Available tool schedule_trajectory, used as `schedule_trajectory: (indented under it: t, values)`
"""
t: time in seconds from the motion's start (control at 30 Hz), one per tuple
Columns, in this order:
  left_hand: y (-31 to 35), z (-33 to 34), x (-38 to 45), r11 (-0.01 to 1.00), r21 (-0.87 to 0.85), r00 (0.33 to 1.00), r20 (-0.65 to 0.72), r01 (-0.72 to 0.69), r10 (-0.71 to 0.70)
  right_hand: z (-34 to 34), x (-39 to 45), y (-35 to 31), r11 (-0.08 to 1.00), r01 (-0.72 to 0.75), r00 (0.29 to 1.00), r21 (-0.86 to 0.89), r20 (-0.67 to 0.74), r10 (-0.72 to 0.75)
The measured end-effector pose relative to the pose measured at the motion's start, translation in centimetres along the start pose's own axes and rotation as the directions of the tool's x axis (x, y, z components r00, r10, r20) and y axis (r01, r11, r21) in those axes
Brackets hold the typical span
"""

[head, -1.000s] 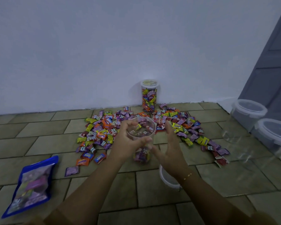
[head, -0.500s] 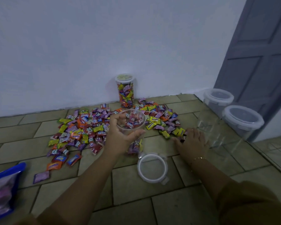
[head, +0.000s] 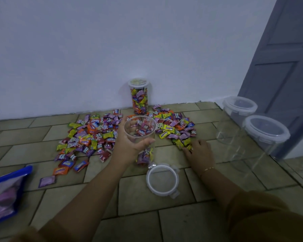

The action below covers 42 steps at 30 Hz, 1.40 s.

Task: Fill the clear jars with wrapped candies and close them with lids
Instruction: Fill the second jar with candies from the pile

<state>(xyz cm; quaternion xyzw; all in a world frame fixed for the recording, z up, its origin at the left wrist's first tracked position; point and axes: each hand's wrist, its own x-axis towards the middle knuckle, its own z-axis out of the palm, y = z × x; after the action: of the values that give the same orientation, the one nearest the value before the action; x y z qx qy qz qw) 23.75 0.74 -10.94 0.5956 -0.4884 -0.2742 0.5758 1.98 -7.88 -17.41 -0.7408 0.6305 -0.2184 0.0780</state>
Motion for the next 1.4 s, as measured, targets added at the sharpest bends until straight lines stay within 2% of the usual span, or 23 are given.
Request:
schedule_trajectory:
  t: [0.2,0.33,0.4,0.47,0.57,0.67,0.73,0.8,0.93,1.1,1.3,1.4]
  values:
    - [0.4,0.6,-0.7,1.000,0.003,1.000,-0.023,-0.021,0.021,-0.3,-0.3,0.0,0.979,0.102,0.995,0.175,-0.013,-0.101]
    - [0.7,0.7,-0.9,0.999,-0.046,1.000,-0.014,-0.020,0.019,-1.4,0.3,-1.1,0.912,-0.008,1.000,0.410,0.001,0.009]
    - [0.6,0.7,-1.0,0.999,-0.040,1.000,-0.021,-0.002,0.001,-2.4,0.9,-2.5,0.816,-0.070,0.996,0.574,-0.009,0.092]
    - [0.4,0.5,-1.1,1.000,-0.026,0.999,-0.034,0.013,-0.014,-3.7,1.6,-4.5,0.654,-0.086,0.993,0.752,0.014,0.114]
    - [0.3,0.5,-1.1,1.000,-0.004,0.999,-0.042,0.030,-0.030,-6.0,2.3,-7.8,0.473,-0.051,0.999,0.880,0.039,0.036]
    - [0.1,0.6,-1.0,1.000,0.002,0.999,-0.043,0.030,-0.029,-8.1,2.4,-10.9,0.370,0.020,0.998,0.929,0.001,-0.057]
    - [0.0,0.6,-0.9,1.000,-0.001,0.999,-0.045,0.026,-0.026,-8.9,2.5,-12.3,0.365,0.081,0.992,0.927,-0.039,-0.121]
    - [0.2,0.6,-0.9,1.000,-0.007,0.999,-0.045,0.010,-0.010,-9.0,2.6,-13.2,0.418,0.146,0.981,0.897,-0.077,-0.178]
    - [0.6,0.7,-1.0,0.999,-0.025,0.999,-0.048,-0.023,0.021,-8.9,2.5,-14.3,0.451,0.137,0.976,0.882,-0.042,-0.214]
    - [1.3,0.7,-1.1,0.999,-0.052,0.999,-0.043,-0.012,0.010,-9.0,2.6,-15.2,0.421,0.099,0.978,0.902,-0.010,-0.208]
    - [1.1,0.8,-1.1,1.000,-0.003,0.998,-0.063,-0.002,0.001,-8.6,3.0,-16.6,0.359,0.137,0.984,0.923,-0.085,-0.155]
    - [1.1,0.9,-1.1,1.000,-0.023,0.998,-0.067,-0.019,0.018,-7.9,2.9,-17.1,0.375,0.117,0.990,0.920,-0.078,-0.117]
